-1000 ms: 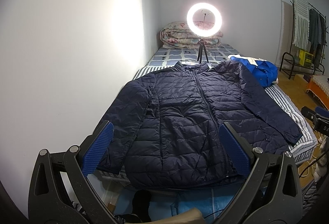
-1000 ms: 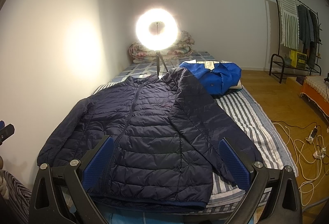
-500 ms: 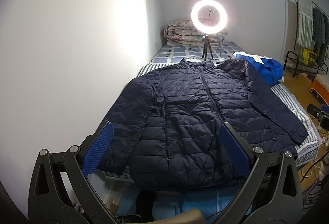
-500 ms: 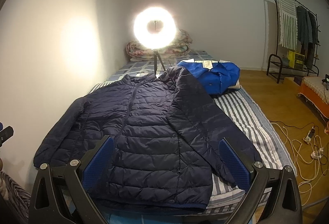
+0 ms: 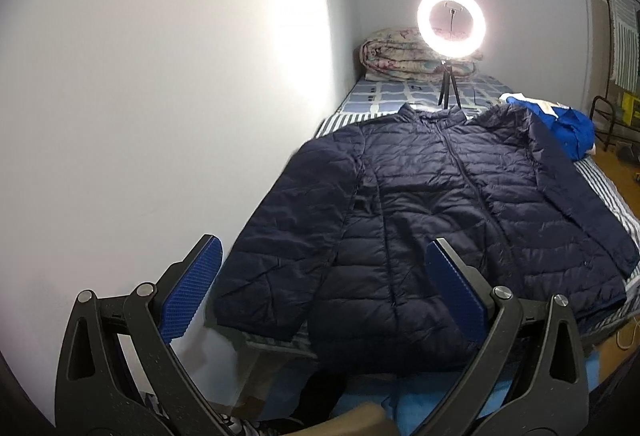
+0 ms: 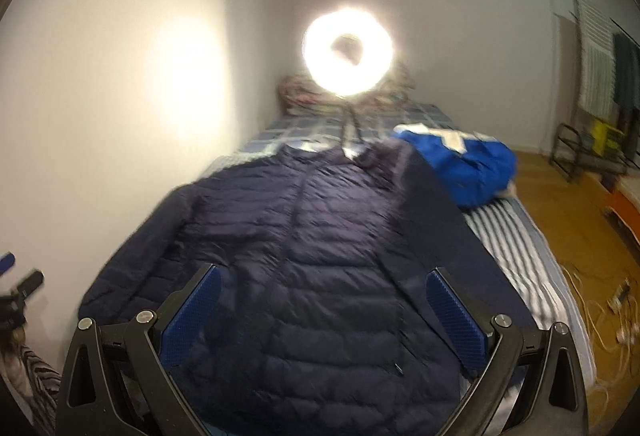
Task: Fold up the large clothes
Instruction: 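Move the right tool to the jacket sleeve cuff and grasp it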
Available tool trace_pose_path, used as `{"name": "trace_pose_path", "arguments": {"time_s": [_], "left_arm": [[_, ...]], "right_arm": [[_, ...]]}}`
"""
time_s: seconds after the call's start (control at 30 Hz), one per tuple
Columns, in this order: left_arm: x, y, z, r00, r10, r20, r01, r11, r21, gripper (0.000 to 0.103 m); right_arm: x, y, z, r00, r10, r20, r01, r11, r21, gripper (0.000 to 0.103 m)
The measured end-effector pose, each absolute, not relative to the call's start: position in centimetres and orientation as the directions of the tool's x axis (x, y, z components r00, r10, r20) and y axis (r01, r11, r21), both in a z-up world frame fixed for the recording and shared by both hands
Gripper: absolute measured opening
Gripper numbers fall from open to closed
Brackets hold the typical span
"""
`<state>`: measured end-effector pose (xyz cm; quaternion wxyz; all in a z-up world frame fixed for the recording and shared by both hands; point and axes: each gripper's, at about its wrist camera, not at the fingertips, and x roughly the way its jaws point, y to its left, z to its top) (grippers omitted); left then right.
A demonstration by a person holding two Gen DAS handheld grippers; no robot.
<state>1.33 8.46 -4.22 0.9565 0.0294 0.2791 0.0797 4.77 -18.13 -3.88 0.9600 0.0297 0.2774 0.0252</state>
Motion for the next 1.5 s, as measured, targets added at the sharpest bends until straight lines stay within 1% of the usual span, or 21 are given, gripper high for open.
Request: {"name": "trace_pose_path", "arguments": {"time_s": [0.07,0.17,0.2,0.27,0.33,0.37,0.43,0.47,0.53,0.6,0.67,0.8,0.97,1.07,1.13,1.27,1.3,1.37,1.43,1.47,1.5], "left_arm": [[1.0,9.4,-5.1,0.828,0.168,-0.534,-0.139,0.986,0.093,0.099],[0.3,10.7,-6.1,0.816,0.143,-0.560,-0.131,0.989,0.061,0.090],[0.2,11.2,-6.5,0.805,0.135,-0.578,-0.135,0.990,0.044,0.085],[0.0,12.3,-7.2,0.783,0.111,-0.612,-0.141,0.990,-0.002,0.081],[-0.7,13.2,-7.9,0.764,0.084,-0.640,-0.143,0.989,-0.040,0.068],[-1.1,13.4,-8.0,0.758,0.080,-0.647,-0.143,0.989,-0.044,0.066],[-2.2,14.0,-8.4,0.745,0.083,-0.662,-0.153,0.987,-0.048,0.063],[-2.7,14.1,-8.5,0.742,0.085,-0.665,-0.157,0.986,-0.048,0.062],[-3.7,14.9,-8.6,0.733,0.091,-0.674,-0.169,0.984,-0.051,0.058],[-4.7,15.7,-8.5,0.730,0.093,-0.678,-0.188,0.980,-0.068,0.058],[-5.5,16.3,-8.3,0.727,0.099,-0.679,-0.206,0.975,-0.079,0.058],[-7.0,17.8,-8.2,0.722,0.132,-0.679,-0.253,0.964,-0.081,0.058],[-8.6,19.5,-8.3,0.707,0.187,-0.682,-0.328,0.941,-0.082,0.058],[-9.1,20.2,-8.5,0.695,0.205,-0.689,-0.358,0.930,-0.085,0.058],[-9.2,20.3,-8.5,0.689,0.211,-0.693,-0.370,0.925,-0.086,0.058],[-9.4,20.5,-8.6,0.683,0.222,-0.696,-0.382,0.920,-0.082,0.058],[-9.3,20.6,-8.7,0.682,0.224,-0.697,-0.384,0.920,-0.081,0.058],[-9.1,20.7,-8.8,0.680,0.224,-0.698,-0.385,0.919,-0.081,0.058],[-8.9,20.5,-8.7,0.680,0.225,-0.698,-0.385,0.919,-0.079,0.058],[-8.8,20.5,-8.6,0.679,0.225,-0.699,-0.385,0.920,-0.078,0.058],[-8.7,20.4,-8.6,0.679,0.225,-0.698,-0.384,0.920,-0.077,0.058]], "right_arm": [[6.1,-16.5,-3.4,0.846,0.107,-0.523,-0.082,0.994,0.069,0.103],[8.6,-13.5,-3.2,0.822,0.184,-0.539,-0.175,0.982,0.069,0.103],[9.7,-12.1,-3.2,0.804,0.220,-0.553,-0.216,0.974,0.074,0.101],[11.4,-9.3,-3.6,0.766,0.288,-0.574,-0.292,0.952,0.088,0.095],[12.6,-6.6,-4.1,0.724,0.358,-0.590,-0.371,0.923,0.104,0.087],[13.2,-4.8,-4.5,0.691,0.404,-0.599,-0.426,0.898,0.115,0.084],[13.4,-1.5,-5.3,0.624,0.486,-0.611,-0.527,0.840,0.130,0.078],[13.5,0.0,-5.7,0.595,0.515,-0.617,-0.569,0.812,0.129,0.076],[13.1,3.6,-7.0,0.522,0.564,-0.639,-0.666,0.738,0.107,0.075],[12.0,7.5,-8.6,0.449,0.593,-0.669,-0.750,0.656,0.078,0.075],[11.2,10.5,-10.4,0.371,0.607,-0.703,-0.806,0.586,0.081,0.075],[9.6,16.0,-14.7,0.253,0.589,-0.767,-0.876,0.476,0.077,0.074],[8.3,20.4,-20.1,0.202,0.519,-0.831,-0.918,0.396,0.024,0.074],[8.6,21.6,-22.8,0.222,0.462,-0.858,-0.932,0.359,-0.048,0.077],[8.3,22.9,-24.2,0.270,0.420,-0.866,-0.933,0.335,-0.129,0.085],[7.8,24.2,-26.3,0.341,0.348,-0.873,-0.924,0.294,-0.243,0.086],[7.7,24.5,-26.8,0.368,0.331,-0.869,-0.916,0.291,-0.277,0.085],[7.8,25.0,-27.6,0.421,0.292,-0.859,-0.895,0.287,-0.341,0.078],[8.7,25.0,-27.7,0.428,0.275,-0.861,-0.886,0.313,-0.341,0.057],[9.4,24.7,-27.5,0.415,0.278,-0.866,-0.887,0.334,-0.318,0.054],[9.9,24.4,-27.1,0.400,0.289,-0.870,-0.889,0.355,-0.290,0.047]]}}
